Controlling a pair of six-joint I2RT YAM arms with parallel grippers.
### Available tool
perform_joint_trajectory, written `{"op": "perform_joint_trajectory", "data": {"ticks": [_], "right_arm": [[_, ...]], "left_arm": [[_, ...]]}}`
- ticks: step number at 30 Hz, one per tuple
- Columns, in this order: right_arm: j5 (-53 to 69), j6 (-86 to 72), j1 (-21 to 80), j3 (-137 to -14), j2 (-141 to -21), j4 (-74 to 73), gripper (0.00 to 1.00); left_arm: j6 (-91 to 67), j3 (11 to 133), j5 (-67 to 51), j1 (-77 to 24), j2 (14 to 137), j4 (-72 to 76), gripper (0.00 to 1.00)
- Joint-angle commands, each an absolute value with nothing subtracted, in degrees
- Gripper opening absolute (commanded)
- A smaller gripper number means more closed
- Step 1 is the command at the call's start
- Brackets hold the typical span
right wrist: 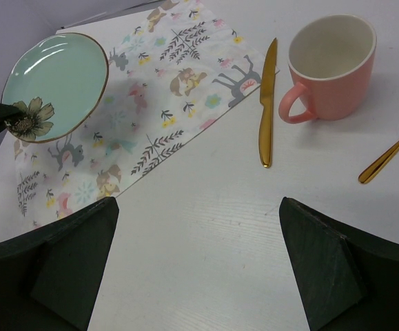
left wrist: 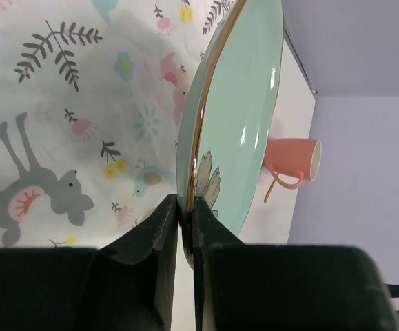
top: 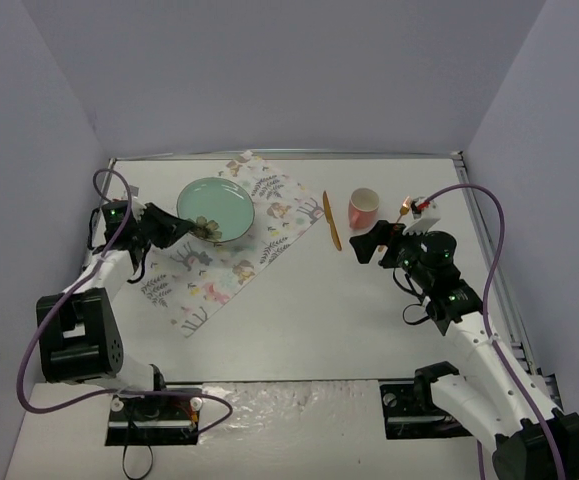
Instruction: Set the dinner table for one person
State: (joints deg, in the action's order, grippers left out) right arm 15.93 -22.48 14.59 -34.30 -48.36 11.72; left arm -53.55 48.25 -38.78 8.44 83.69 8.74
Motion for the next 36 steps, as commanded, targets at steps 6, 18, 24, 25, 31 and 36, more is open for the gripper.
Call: {"op": "perform_joint_trajectory", "data": {"ticks": [6, 18, 24, 25, 31, 36], "right_arm": [[17.5, -21.9, 14.1, -36.2, -48.0, 16.0, 1.00], [18.1, -22.1, 14.1, -35.4, -49.1, 17.3, 1.00], [18.2, -22.1, 14.1, -35.6, -49.8, 17.6, 1.00], [18.2, -22.1, 14.1, -35.6, -49.9, 17.7, 1.00], [18.3, -22.1, 14.1, -35.5, -50.0, 17.9, 1.00], [18.3, -22.1, 14.1, -35.3, -50.0, 17.9, 1.00]], "left_arm": [[-59.7, 51.6, -44.2, 9.8, 89.9, 28.0, 0.00], [-61.1, 50.5, -43.7, 9.6, 94.5, 32.7, 0.00], [-61.5, 50.0, -43.2, 9.2, 95.9, 33.1, 0.00], [-61.6, 50.0, -43.2, 9.0, 96.2, 33.3, 0.00], [-62.2, 49.8, -43.0, 8.3, 97.5, 34.3, 0.00], [-62.7, 49.2, -43.1, 8.2, 98.2, 35.3, 0.00]]}}
